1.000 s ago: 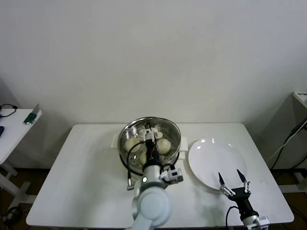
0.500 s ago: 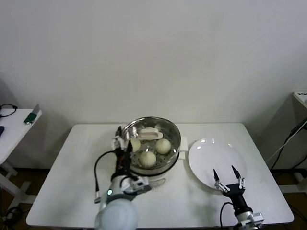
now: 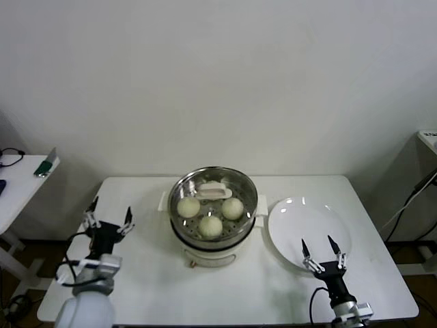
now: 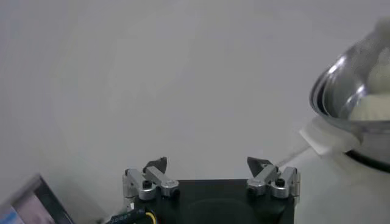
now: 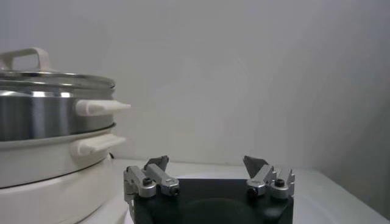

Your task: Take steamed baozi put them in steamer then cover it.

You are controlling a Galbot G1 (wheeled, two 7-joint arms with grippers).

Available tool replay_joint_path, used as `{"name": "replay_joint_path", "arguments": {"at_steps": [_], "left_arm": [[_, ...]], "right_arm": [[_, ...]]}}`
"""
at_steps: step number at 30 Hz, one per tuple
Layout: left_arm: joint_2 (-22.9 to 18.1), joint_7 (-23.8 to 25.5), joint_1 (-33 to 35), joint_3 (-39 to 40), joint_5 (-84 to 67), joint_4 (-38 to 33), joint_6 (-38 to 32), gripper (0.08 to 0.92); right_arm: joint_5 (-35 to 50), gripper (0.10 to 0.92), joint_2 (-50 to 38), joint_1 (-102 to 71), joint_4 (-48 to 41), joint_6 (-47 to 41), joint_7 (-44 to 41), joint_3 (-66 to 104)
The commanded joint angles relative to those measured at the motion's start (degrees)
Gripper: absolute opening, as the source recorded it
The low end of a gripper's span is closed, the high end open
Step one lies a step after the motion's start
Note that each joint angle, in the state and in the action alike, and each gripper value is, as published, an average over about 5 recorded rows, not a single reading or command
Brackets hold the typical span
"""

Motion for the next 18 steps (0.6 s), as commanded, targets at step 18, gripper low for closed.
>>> {"name": "replay_joint_path", "arguments": {"at_steps": [18], "left_arm": [[0.44,2.48,10.09,-3.7,-40.14,13.56,-30.29,0.823]], "right_arm": [[-0.26,0.823,1.28,-0.62,-0.95,0.79,-0.01,0.6]]}}
